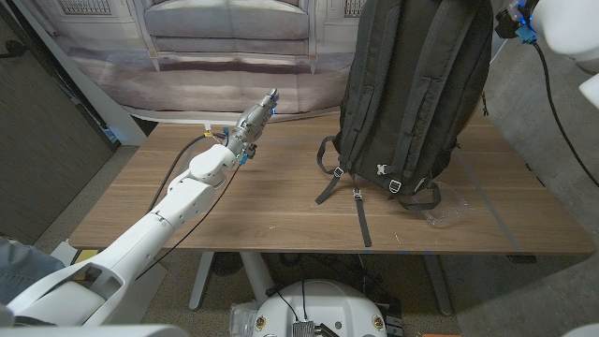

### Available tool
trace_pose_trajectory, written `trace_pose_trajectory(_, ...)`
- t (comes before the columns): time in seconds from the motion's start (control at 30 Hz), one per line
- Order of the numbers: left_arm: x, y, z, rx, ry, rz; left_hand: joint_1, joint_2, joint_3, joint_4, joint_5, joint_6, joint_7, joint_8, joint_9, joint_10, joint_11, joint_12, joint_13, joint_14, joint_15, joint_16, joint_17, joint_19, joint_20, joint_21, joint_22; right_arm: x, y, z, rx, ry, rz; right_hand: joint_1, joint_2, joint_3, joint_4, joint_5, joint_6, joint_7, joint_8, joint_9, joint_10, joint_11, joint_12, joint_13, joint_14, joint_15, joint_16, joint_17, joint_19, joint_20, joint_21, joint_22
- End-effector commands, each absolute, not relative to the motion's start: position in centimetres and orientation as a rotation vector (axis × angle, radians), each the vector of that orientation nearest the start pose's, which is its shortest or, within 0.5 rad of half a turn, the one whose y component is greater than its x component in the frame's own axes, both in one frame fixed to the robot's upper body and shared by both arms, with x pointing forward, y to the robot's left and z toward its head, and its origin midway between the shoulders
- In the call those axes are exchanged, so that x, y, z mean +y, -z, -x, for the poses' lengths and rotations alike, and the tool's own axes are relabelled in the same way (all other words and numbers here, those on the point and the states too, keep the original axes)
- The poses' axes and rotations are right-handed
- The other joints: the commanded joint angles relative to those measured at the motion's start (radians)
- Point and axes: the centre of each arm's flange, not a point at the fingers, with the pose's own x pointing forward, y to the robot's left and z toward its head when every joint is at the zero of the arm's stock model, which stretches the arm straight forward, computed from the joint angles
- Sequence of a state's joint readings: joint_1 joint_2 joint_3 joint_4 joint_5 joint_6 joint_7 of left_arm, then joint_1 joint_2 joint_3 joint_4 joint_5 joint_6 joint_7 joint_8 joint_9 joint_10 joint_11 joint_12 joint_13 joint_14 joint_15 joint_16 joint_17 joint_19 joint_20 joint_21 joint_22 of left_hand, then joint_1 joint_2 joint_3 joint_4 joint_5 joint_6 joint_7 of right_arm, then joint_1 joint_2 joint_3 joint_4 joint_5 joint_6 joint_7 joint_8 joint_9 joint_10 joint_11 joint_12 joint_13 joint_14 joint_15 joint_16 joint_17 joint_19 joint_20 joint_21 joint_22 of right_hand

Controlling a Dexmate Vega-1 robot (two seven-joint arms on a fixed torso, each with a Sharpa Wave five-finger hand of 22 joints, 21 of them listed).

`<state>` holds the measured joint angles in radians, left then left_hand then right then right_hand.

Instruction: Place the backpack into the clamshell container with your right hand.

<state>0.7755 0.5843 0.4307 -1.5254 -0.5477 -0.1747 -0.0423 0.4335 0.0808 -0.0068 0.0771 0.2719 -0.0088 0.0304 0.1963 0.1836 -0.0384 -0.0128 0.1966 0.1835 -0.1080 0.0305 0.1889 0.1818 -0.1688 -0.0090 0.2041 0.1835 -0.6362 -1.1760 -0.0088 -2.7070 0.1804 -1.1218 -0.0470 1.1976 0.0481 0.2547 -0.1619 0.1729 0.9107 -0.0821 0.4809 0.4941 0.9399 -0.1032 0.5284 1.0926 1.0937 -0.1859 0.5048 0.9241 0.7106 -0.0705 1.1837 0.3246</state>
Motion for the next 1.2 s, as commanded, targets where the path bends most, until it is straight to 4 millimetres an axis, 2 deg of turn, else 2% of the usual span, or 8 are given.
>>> trace_pose_trajectory(0.03,22.7,-5.2,-62.3,-0.692,0.373,-0.167,0.006,0.012,-0.006,0.002,0.001,0.007,0.006,0.000,0.003,-0.003,0.002,0.004,0.003,-0.004,-0.001,-0.001,0.002,-0.028,0.004,0.004,0.004,-27.9,-26.2,-28.0,-0.762,0.423,1.028,0.047,0.057,0.039,0.016,0.008,0.000,-0.011,-0.001,0.001,0.014,-0.021,-0.003,0.005,0.017,-0.048,-0.005,0.005,-0.003,-0.137,0.006,-0.003)
trace_pose_trajectory(0.33,21.9,-5.5,-62.8,-0.686,0.389,-0.173,0.006,0.012,-0.007,0.001,0.001,0.007,0.007,0.000,0.003,-0.003,0.001,0.004,0.003,-0.004,-0.001,0.000,0.002,-0.028,0.004,0.004,0.004,-30.1,-25.2,-26.1,-0.733,0.468,1.003,0.041,0.059,0.040,0.019,0.008,-0.002,-0.012,-0.003,0.009,0.012,-0.019,-0.010,0.011,0.014,-0.048,-0.009,0.009,-0.011,-0.136,0.010,-0.011)
trace_pose_trajectory(0.87,20.6,-6.1,-63.4,-0.686,0.413,-0.185,0.007,0.013,-0.009,0.002,0.001,0.006,0.006,0.000,0.003,-0.003,0.001,0.004,0.003,-0.005,-0.001,-0.001,0.002,-0.030,0.004,0.004,0.004,-31.7,-24.4,-23.2,-0.714,0.516,0.983,0.038,0.060,0.041,0.019,0.009,-0.002,-0.014,-0.010,0.010,0.013,-0.022,-0.019,0.015,0.012,-0.048,-0.015,0.011,-0.018,-0.137,0.020,-0.021)
trace_pose_trajectory(1.2,19.9,-6.2,-63.5,-0.681,0.424,-0.195,0.008,0.014,-0.011,0.002,0.000,0.007,0.006,0.000,0.003,-0.003,0.001,0.004,0.003,-0.004,-0.001,0.000,0.002,-0.030,0.004,0.004,0.004,-33.5,-23.9,-23.1,-0.682,0.501,0.967,0.036,0.061,0.043,0.019,0.010,-0.004,-0.018,-0.013,0.016,0.010,-0.027,-0.025,0.022,0.012,-0.048,-0.017,0.017,-0.024,-0.137,0.026,-0.030)
